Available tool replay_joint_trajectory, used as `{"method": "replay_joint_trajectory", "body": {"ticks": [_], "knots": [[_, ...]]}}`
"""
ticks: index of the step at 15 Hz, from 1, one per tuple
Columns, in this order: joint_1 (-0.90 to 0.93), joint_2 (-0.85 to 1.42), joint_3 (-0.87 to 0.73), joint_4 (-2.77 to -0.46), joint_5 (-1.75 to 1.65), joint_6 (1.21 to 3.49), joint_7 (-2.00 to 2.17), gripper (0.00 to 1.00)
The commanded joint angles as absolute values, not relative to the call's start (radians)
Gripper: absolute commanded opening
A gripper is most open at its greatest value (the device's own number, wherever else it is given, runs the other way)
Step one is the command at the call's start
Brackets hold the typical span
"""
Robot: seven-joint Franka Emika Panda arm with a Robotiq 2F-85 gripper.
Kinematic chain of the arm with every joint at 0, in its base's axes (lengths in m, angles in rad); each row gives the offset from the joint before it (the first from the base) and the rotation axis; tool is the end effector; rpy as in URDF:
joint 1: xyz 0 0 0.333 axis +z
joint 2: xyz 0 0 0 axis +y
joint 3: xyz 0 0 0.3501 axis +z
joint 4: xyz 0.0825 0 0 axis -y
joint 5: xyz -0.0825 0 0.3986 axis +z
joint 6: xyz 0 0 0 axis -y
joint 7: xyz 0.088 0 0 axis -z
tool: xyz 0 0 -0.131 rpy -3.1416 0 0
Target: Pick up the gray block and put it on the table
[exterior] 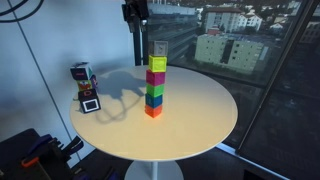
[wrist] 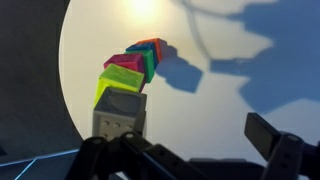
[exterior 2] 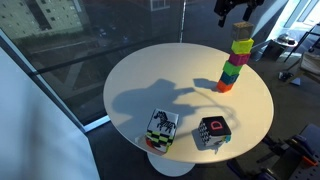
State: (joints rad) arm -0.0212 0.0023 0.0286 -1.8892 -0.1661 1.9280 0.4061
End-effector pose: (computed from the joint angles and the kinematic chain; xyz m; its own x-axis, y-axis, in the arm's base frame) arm 0.5808 -0.0109 0.5090 0.9397 -0.3295 0.0913 -0.3394 -0.9314 0.1315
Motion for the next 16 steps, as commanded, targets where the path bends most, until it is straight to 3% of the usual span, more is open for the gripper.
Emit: {"method": "replay_joint_trajectory", "body": {"ticks": [1, 16], "knots": [[-0.018, 0.016, 0.010, -1.879, -0.204, 1.965, 0.430, 1.00], [-0.026, 0.009, -0.038, -1.911, -0.363, 2.033, 0.483, 1.00]]}}
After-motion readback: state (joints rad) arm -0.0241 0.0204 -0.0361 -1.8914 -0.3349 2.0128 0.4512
